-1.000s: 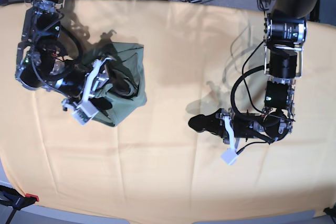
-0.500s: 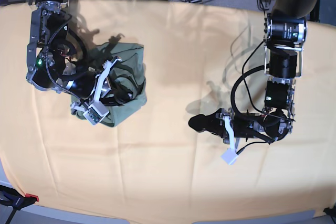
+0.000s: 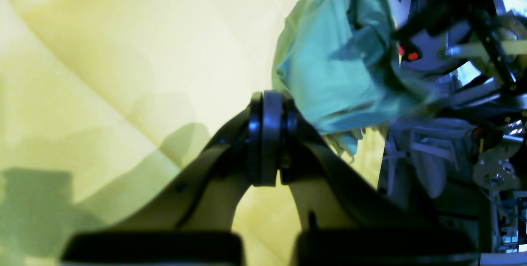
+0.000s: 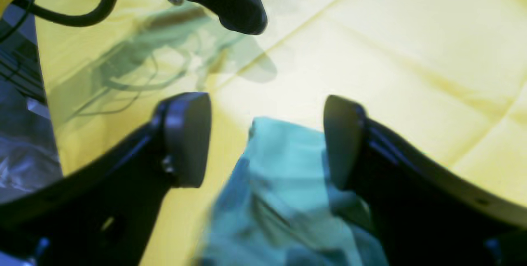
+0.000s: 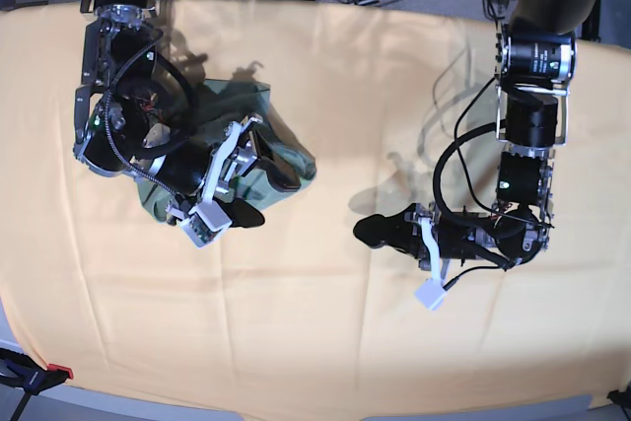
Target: Fold the T-shirt properly
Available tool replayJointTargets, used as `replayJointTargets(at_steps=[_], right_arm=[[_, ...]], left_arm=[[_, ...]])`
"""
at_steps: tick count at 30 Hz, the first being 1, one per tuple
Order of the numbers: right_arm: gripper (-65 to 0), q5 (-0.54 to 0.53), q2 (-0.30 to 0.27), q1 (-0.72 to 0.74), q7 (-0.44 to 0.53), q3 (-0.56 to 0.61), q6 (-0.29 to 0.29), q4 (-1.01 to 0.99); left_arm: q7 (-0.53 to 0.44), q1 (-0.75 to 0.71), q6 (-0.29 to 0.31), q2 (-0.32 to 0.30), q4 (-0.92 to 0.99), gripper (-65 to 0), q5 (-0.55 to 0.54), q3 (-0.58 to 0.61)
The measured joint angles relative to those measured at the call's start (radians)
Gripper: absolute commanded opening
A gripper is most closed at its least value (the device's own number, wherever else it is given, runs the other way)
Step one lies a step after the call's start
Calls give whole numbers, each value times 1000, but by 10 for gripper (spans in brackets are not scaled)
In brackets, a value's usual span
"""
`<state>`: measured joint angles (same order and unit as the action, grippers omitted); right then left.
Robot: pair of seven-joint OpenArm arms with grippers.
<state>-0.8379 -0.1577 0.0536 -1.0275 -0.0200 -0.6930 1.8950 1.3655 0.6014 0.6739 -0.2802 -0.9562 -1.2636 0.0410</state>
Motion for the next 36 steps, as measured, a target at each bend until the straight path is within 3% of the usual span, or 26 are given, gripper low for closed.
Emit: replayJointTargets(at_steps=[7, 12, 16, 20, 22, 27, 30, 32, 36], right_arm=[[-202, -34, -60, -2, -153, -48, 0, 168], [-209, -63, -114, -73, -159, -143, 0, 204], [-340, -63, -119, -98, -159, -260, 0, 204], [-360, -140, -127, -100, -159, -360, 0, 204], [-392, -142, -127, -101, -152, -388, 0, 204], [-626, -137, -127, -160, -160, -403, 0, 204], [-627, -137, -127, -204, -166, -403, 0, 204], [-585, -140, -127, -217, -166, -403, 0, 204], [-387, -138, -127, -256, -166, -403, 0, 204]], left_arm=[[1, 0, 0, 0, 0, -650, 1, 0], [0, -1, 0, 0, 0, -650, 54, 0], [1, 0, 13, 0, 0, -650, 37, 0], [44, 43, 16, 2, 0, -650, -73, 4], [39, 68, 16, 4, 0, -650, -201, 4], [37, 97, 16, 2, -10, -650, -195, 34], [42, 96, 16, -1, -33, -650, -195, 135], [40, 97, 17, 0, -69, -650, -194, 220], [40, 96, 18, 3, -179, -650, -195, 360]])
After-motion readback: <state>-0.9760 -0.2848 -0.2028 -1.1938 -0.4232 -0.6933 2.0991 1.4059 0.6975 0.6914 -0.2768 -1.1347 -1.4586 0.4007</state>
